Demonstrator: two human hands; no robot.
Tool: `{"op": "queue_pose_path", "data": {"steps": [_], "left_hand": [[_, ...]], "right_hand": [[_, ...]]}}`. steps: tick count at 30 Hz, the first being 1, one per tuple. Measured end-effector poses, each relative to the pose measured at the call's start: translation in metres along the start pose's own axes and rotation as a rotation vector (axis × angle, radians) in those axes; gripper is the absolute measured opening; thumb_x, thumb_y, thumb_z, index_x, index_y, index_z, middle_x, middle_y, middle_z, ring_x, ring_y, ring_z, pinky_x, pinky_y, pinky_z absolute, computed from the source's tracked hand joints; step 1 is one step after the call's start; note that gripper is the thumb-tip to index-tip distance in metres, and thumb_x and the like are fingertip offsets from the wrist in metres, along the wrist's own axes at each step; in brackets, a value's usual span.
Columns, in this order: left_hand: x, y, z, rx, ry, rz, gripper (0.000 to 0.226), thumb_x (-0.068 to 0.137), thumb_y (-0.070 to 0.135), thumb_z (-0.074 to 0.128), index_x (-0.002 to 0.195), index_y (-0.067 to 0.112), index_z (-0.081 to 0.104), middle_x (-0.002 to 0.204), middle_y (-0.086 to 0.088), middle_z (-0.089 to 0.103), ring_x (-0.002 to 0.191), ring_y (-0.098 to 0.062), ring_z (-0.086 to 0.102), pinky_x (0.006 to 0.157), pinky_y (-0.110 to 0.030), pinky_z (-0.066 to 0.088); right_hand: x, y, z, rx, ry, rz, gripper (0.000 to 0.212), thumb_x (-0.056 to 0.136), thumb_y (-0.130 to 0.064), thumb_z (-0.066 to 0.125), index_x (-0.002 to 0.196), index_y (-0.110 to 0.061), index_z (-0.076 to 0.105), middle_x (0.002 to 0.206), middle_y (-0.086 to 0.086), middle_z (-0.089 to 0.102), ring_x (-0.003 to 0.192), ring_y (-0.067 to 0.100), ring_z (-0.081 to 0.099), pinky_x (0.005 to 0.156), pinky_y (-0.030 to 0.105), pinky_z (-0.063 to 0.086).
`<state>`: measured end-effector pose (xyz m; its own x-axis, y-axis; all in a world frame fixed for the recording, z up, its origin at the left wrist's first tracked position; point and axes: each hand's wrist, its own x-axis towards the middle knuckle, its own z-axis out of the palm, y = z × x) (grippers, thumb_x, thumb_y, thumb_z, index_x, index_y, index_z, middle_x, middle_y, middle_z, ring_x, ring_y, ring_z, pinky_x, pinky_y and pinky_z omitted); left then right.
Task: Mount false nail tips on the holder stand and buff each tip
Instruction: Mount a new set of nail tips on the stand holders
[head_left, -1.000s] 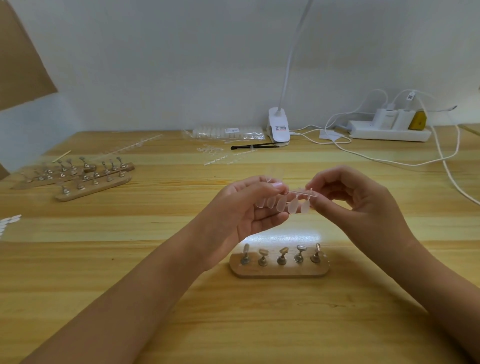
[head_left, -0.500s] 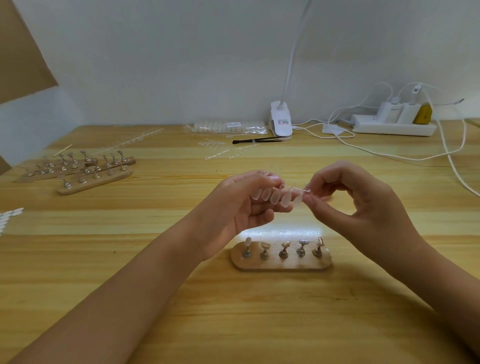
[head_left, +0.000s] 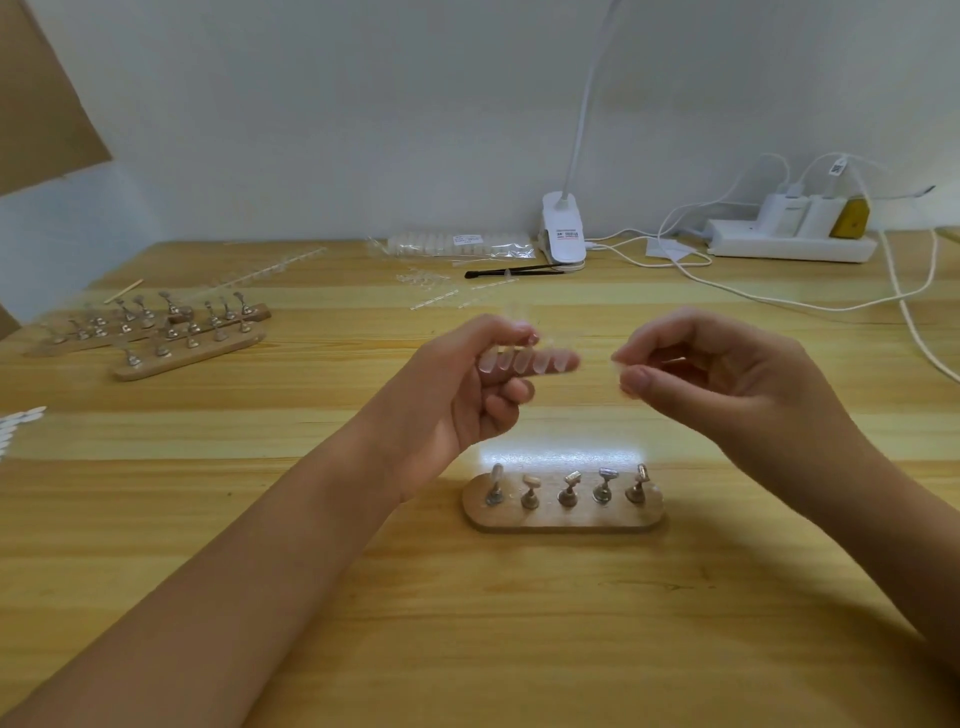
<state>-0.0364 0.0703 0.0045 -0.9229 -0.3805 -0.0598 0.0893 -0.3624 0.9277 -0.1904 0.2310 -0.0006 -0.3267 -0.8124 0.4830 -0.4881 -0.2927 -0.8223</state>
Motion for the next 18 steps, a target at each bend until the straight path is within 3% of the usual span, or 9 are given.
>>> {"op": "queue_pose_path", "data": {"steps": [7,18], "left_hand": [[0.004,0.004,-0.012,-0.354,0.245,-0.014,0.007,0.090,0.023,0.058,0.090,0.016,0.060,0.078,0.007,0.066,0.058,-0.003,0.051,0.053,-0.014,0.039],[0.006,0.001,-0.012,-0.439,0.266,-0.061,0.007,0.082,0.021,0.062,0.084,0.014,0.059,0.076,0.006,0.063,0.060,-0.004,0.051,0.054,-0.015,0.040]], "right_hand": [[-0.006,0.008,0.004,-0.408,-0.320,-0.117,0.011,0.083,-0.024,0.072,0.094,-0.022,0.071,0.095,-0.014,0.064,0.095,0.013,0.061,0.080,0.022,0.047],[-0.010,0.004,0.011,-0.495,-0.367,-0.171,0.015,0.086,-0.033,0.065,0.094,-0.022,0.071,0.096,-0.018,0.061,0.096,0.007,0.059,0.084,0.022,0.047]]}}
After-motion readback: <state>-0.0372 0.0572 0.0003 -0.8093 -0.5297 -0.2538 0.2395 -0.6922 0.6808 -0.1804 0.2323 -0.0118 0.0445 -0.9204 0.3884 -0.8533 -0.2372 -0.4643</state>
